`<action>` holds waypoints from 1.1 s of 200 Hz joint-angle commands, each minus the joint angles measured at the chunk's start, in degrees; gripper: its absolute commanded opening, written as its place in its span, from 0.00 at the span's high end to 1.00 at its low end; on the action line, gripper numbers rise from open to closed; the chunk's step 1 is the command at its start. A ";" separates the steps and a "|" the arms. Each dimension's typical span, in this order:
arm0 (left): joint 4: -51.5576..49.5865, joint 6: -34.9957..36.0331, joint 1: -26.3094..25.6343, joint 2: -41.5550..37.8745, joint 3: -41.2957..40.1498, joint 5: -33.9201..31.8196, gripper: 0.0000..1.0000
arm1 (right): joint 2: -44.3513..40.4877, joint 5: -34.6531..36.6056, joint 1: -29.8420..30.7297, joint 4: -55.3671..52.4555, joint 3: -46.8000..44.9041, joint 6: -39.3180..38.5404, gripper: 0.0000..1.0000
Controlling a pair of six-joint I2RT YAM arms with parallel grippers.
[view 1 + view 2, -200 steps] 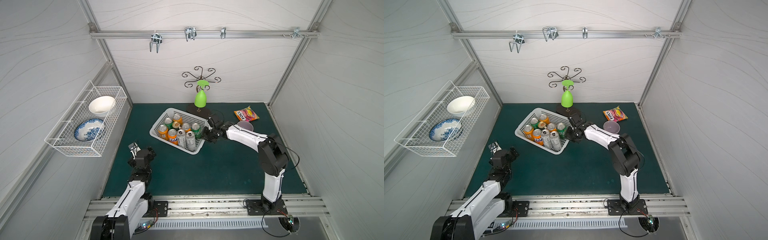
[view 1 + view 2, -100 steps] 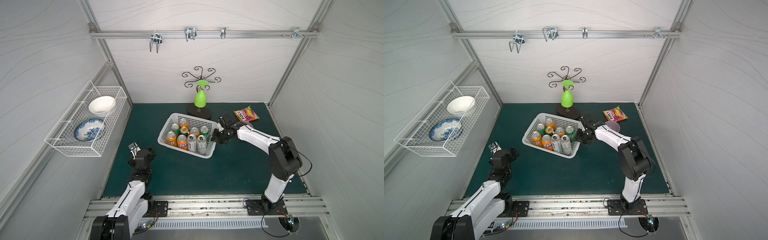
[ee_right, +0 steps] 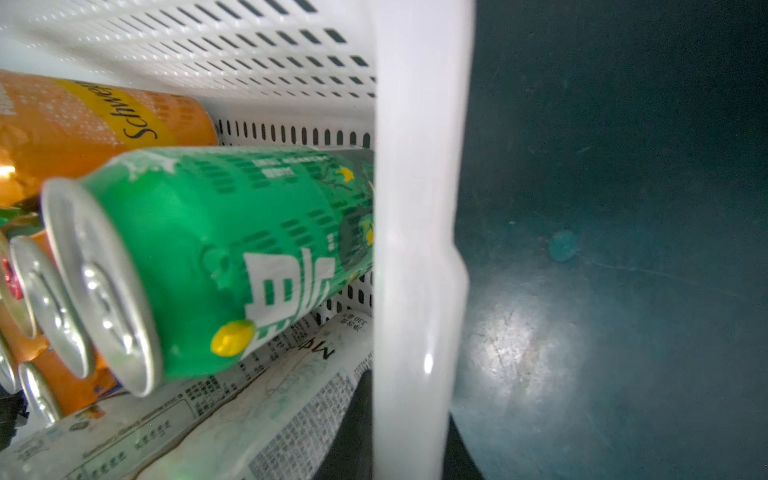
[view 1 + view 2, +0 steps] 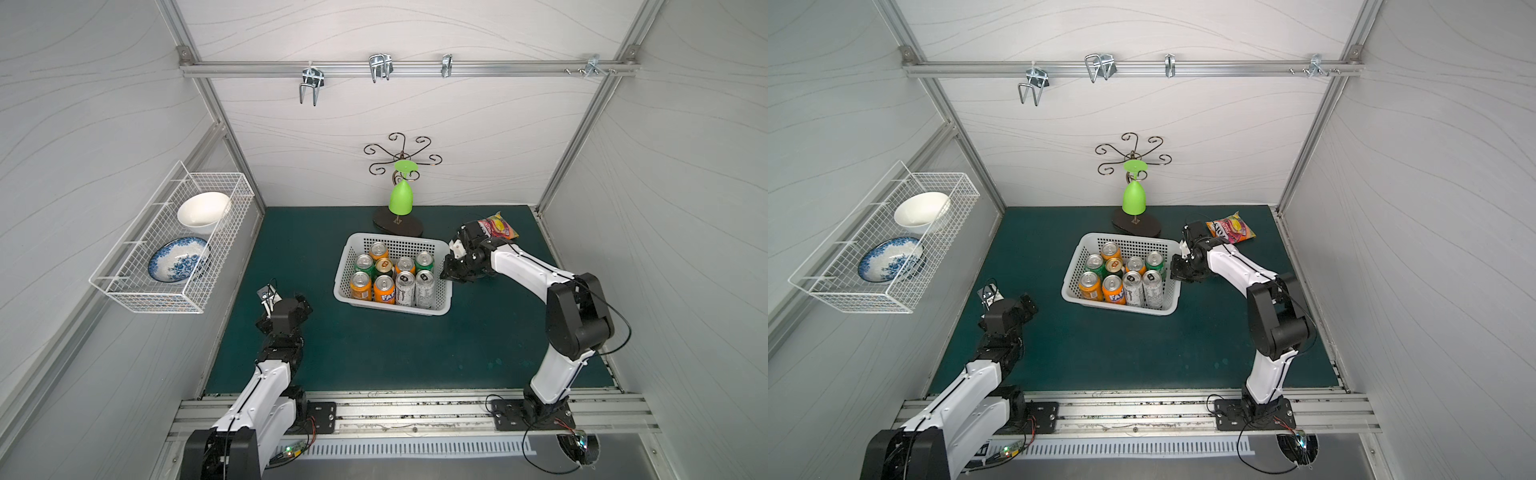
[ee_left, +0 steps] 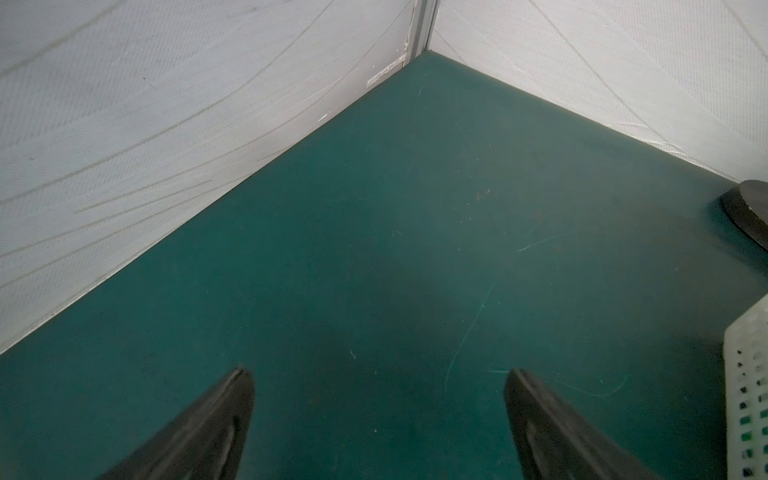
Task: Take out the drinks from the basket
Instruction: Move the basket to the center of the board.
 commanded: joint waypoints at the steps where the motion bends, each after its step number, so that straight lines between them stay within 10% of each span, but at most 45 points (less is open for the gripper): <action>1: 1.75 0.08 -0.16 0.45 2.68 0.05 0.02 | -0.08 6.26 -2.83 -1.50 4.11 -11.41 1.00; 118: 1.76 0.19 -0.16 0.72 2.86 0.18 0.02 | 6.50 10.64 -4.76 -2.78 10.73 -15.44 0.93; 220: 1.80 0.57 -0.16 -1.73 2.07 0.80 0.02 | -3.93 5.74 -4.80 -0.38 7.95 -17.13 0.39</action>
